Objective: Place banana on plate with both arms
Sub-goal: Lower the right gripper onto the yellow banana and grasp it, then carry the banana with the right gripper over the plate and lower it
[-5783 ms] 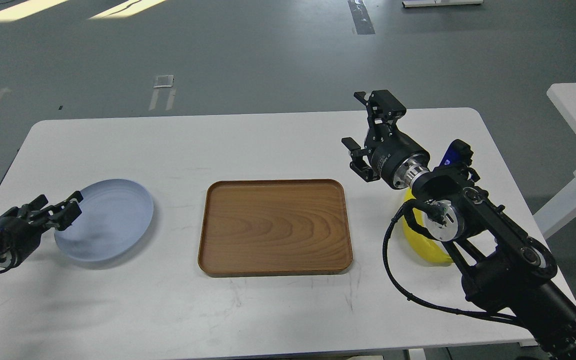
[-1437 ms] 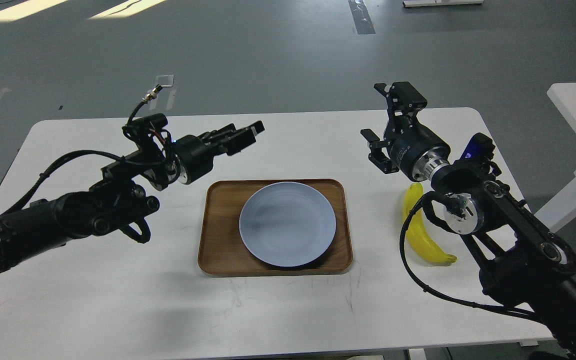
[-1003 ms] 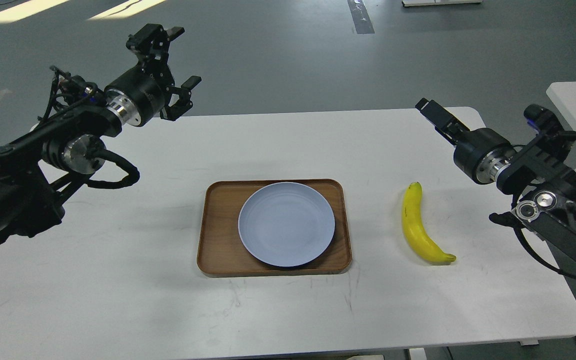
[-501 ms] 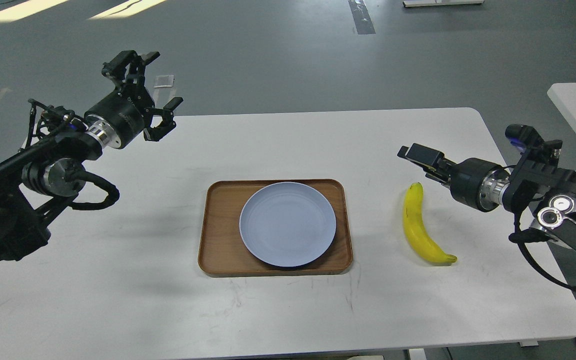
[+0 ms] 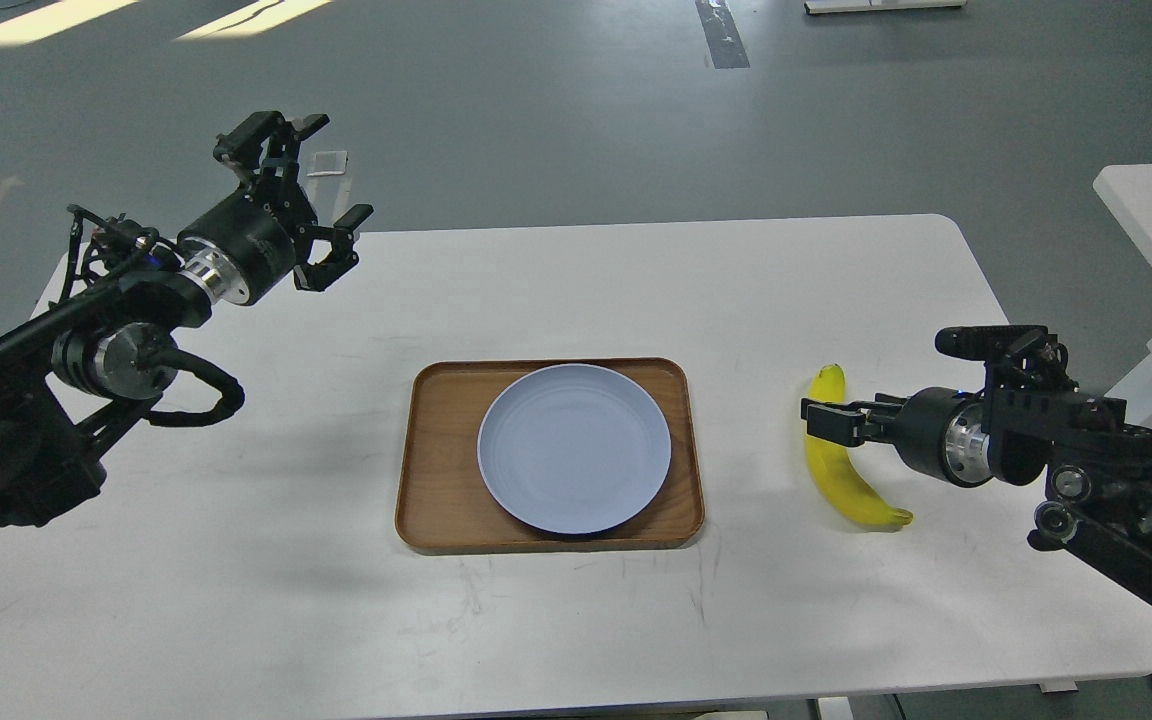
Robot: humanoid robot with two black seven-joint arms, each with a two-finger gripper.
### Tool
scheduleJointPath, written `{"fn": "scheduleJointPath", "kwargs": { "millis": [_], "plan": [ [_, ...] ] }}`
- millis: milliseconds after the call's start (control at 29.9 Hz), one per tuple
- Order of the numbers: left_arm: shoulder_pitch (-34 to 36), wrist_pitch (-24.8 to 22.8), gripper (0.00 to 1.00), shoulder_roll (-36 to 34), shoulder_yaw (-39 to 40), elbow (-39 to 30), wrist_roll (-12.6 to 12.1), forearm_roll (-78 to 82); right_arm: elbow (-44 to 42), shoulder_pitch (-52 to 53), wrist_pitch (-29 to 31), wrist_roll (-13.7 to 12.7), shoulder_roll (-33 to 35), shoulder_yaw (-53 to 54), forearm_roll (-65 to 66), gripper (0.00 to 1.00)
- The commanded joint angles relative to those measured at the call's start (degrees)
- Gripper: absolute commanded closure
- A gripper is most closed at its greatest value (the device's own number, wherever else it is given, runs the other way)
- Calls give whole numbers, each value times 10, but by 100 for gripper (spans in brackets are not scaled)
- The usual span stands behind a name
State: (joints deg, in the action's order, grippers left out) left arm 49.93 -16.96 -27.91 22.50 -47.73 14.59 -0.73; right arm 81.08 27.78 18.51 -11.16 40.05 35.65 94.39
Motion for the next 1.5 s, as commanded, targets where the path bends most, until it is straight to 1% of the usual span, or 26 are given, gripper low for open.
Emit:
{"fn": "scheduleJointPath", "kwargs": {
  "millis": [0, 134, 234, 301, 334, 401, 435, 535, 568, 602, 669, 702, 735, 869, 969, 1070, 1136, 1304, 1370, 1471],
  "plan": [
    [1, 0, 2, -1, -1, 0, -1, 0, -2, 0, 0, 0, -5, -14, 1, 7],
    [1, -1, 2, -3, -1, 0, -2, 0, -10, -1, 0, 0, -8, -29, 1, 7],
    [0, -1, 2, -2, -2, 3, -3, 7, -13, 0, 0, 0, -7, -46, 2, 31],
    [0, -1, 2, -2, -1, 3, -2, 16, -14, 0, 0, 0, -8, -50, 4, 42],
    [-1, 0, 2, -2, -2, 3, -2, 17, -14, -1, -1, 0, -8, -51, 11, 53],
    [-1, 0, 2, -1, -2, 3, -3, 18, -14, -3, -1, 0, -8, -50, 24, 66],
    [-1, 0, 2, -1, -2, 4, -2, 18, -14, -3, -1, -1, -8, -49, 31, 80],
    [-1, 0, 2, -2, -2, 4, -2, 18, -13, 0, -1, -4, -12, -46, 31, 83],
    [-2, 0, 2, -2, -2, 4, -2, 18, -12, 0, 0, -4, -13, -47, 31, 89],
    [-2, 0, 2, -2, -2, 4, -2, 18, -12, 1, -1, -6, -14, -46, 31, 100],
    [-2, 0, 2, -2, -2, 4, -2, 18, -12, 0, -1, -22, -15, -44, 31, 100],
    [-4, 0, 2, -2, -2, 4, -2, 18, -12, 0, -3, -39, -16, -39, 30, 100],
    [-4, 0, 2, -2, -2, 4, -2, 18, -13, 1, -5, -47, -23, -34, 30, 100],
    [-4, 0, 2, -2, -2, 4, -2, 22, -9, 14, -7, -47, -41, -27, 30, 100],
    [-3, 0, 2, -1, -1, 3, -2, 25, 13, 57, -8, -45, -49, -30, 27, 100],
    [-3, 2, 2, 0, -2, 3, -2, 25, 22, 82, -8, -45, -84, -39, 26, 100],
    [-3, 3, 2, -1, -1, 2, -2, 25, 23, 105, -7, -45, -128, -63, 29, 100],
    [-3, 3, 2, -4, -1, 0, -2, 25, 19, 160, -7, -45, -182, -144, 31, 100],
    [-3, 3, 2, -6, -1, -1, -2, 25, 17, 165, -7, -45, -197, -165, 31, 100],
    [-3, 3, 2, -13, -1, -3, -2, 25, 15, 162, -7, -45, -202, -174, 31, 100]
  ]
}}
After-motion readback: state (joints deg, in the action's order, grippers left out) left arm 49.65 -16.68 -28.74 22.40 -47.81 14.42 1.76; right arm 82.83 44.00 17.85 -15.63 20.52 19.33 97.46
